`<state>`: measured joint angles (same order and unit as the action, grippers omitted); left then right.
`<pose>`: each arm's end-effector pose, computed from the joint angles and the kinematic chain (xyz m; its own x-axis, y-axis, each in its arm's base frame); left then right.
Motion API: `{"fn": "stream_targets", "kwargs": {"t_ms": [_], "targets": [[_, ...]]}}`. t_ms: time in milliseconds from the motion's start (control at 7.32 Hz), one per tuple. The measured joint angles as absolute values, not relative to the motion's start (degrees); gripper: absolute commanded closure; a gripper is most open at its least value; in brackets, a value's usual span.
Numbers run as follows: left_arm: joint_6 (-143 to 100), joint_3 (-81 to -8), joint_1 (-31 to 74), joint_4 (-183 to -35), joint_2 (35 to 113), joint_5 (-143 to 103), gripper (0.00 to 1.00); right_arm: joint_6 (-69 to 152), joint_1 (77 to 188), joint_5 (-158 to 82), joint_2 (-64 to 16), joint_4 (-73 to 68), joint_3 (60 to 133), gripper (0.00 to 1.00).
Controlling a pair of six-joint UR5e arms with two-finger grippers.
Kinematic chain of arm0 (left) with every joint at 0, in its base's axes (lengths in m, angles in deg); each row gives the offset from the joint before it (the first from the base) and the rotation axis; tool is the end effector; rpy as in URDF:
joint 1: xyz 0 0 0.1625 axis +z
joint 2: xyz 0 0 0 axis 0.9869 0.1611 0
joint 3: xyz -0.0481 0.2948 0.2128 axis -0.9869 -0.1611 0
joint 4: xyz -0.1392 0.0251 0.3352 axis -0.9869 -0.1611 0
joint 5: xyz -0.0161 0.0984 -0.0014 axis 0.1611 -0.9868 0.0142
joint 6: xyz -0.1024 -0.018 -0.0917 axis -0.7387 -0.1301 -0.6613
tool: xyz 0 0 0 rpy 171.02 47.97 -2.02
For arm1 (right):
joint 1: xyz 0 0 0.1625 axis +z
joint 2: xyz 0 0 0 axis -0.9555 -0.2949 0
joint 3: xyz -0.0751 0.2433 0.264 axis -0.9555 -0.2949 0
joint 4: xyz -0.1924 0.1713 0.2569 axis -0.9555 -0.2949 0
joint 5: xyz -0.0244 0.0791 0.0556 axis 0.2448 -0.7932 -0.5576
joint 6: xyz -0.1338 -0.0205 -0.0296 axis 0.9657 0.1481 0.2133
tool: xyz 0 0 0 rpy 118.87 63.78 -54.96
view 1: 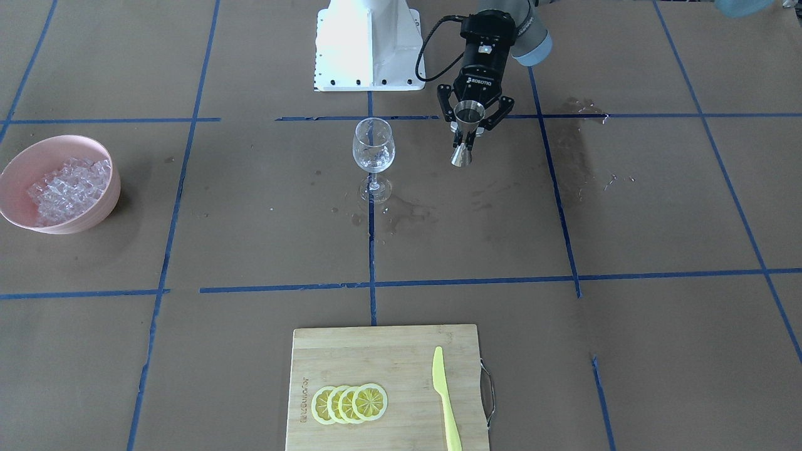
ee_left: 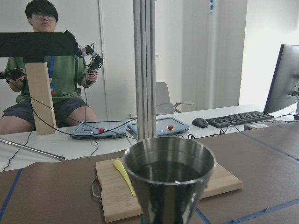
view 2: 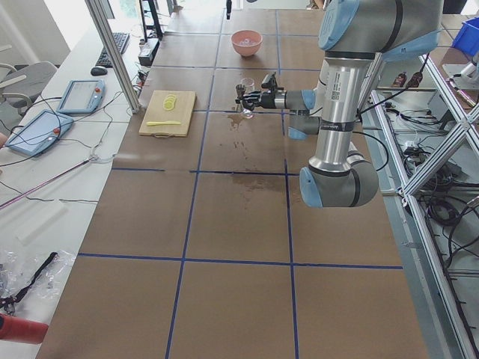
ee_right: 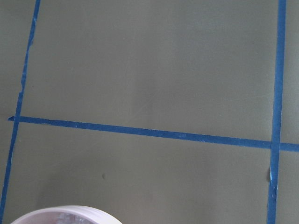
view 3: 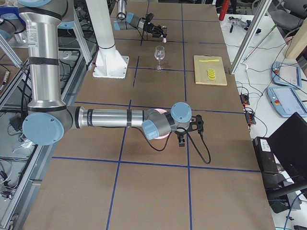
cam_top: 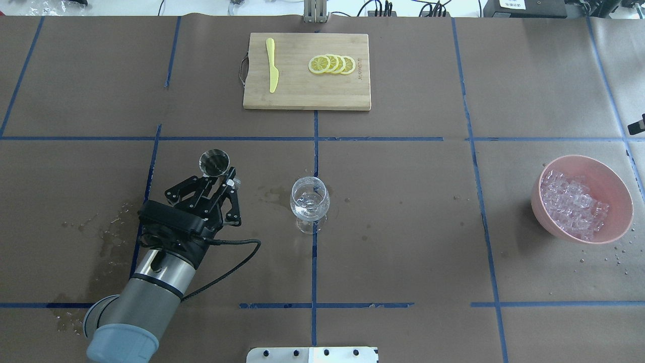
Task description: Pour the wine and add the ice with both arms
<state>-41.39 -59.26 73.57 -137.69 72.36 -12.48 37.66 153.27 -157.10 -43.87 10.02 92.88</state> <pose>0.4285 -0.3105 0.2263 0.7802 0.3039 -0.5468 0.5039 0.2126 0.8372 -0.0539 -0.4629 0.5659 0.5664 -0.0935 0.8188 -0.0506 0.9877 0.1478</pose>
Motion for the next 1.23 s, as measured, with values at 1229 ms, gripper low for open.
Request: {"fn": "stream_targets", "kwargs": {"t_ms": [1229], "targets": [[-27.7,-62.7,73.5,-112.6,80.3,-4.0,1.00,37.7,153.3,-157.1,-44.2,10.0,92.8,0.00]]}}
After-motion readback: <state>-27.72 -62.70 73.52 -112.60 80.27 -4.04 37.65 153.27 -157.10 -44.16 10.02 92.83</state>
